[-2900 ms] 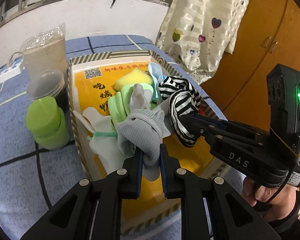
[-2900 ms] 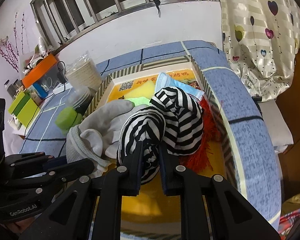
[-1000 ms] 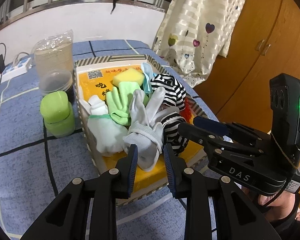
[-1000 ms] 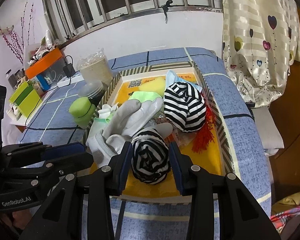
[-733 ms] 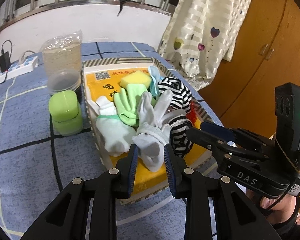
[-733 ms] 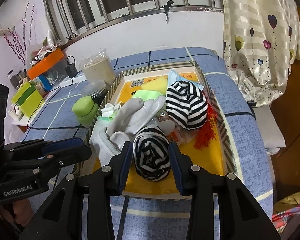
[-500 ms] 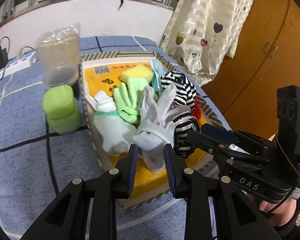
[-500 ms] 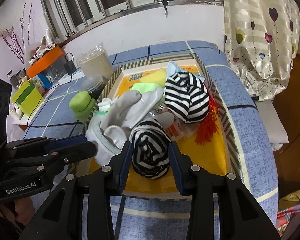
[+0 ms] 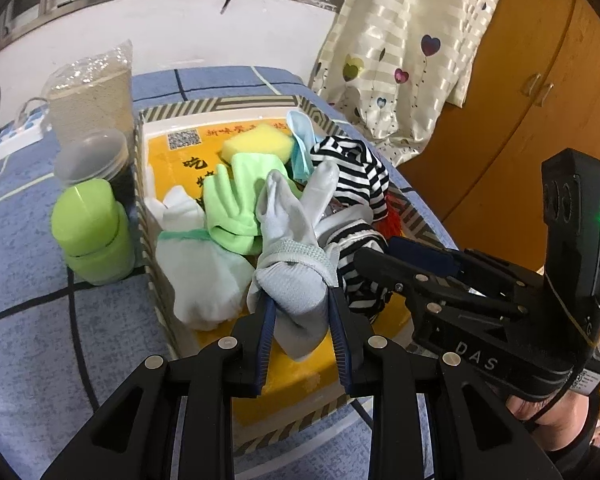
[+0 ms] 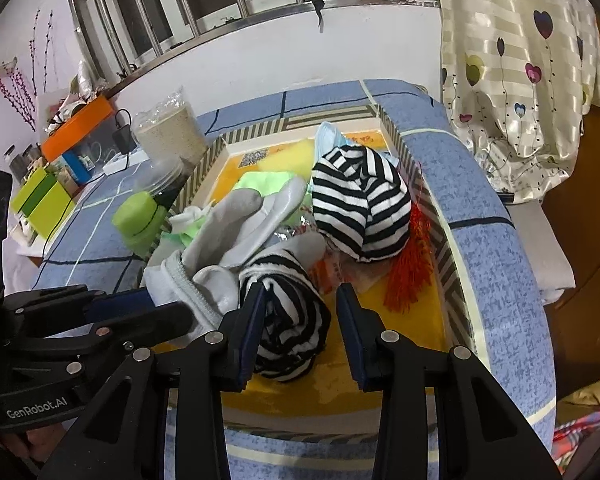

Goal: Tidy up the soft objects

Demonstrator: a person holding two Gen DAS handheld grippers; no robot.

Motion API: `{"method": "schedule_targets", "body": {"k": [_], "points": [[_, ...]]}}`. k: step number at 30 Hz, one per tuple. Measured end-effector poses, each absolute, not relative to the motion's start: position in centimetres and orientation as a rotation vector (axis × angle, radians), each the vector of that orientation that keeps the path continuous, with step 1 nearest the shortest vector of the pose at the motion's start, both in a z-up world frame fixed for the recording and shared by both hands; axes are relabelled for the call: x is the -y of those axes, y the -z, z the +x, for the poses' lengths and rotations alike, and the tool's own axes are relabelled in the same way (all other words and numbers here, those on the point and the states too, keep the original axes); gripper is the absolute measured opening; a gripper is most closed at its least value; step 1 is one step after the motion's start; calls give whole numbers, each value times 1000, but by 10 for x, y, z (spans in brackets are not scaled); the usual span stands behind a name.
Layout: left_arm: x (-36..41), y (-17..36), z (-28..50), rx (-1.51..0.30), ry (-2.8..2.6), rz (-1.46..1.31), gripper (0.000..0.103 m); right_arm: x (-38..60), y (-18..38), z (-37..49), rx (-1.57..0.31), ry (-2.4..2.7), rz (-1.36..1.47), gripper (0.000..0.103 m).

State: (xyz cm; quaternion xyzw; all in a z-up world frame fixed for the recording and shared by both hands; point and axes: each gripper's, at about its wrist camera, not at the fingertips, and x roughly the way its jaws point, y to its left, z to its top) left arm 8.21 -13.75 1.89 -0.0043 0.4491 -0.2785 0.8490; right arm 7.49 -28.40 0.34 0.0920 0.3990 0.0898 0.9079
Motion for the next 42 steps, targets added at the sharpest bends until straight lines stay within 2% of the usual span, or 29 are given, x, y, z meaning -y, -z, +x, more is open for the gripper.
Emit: {"method": "schedule_targets", "body": {"k": [35, 42], "points": [[105, -57, 22, -825, 469, 39, 26, 251, -49, 12, -730, -232, 114, 38], [97, -52, 16, -836, 443, 30, 26, 247, -43, 3, -747, -235, 104, 38]]}}
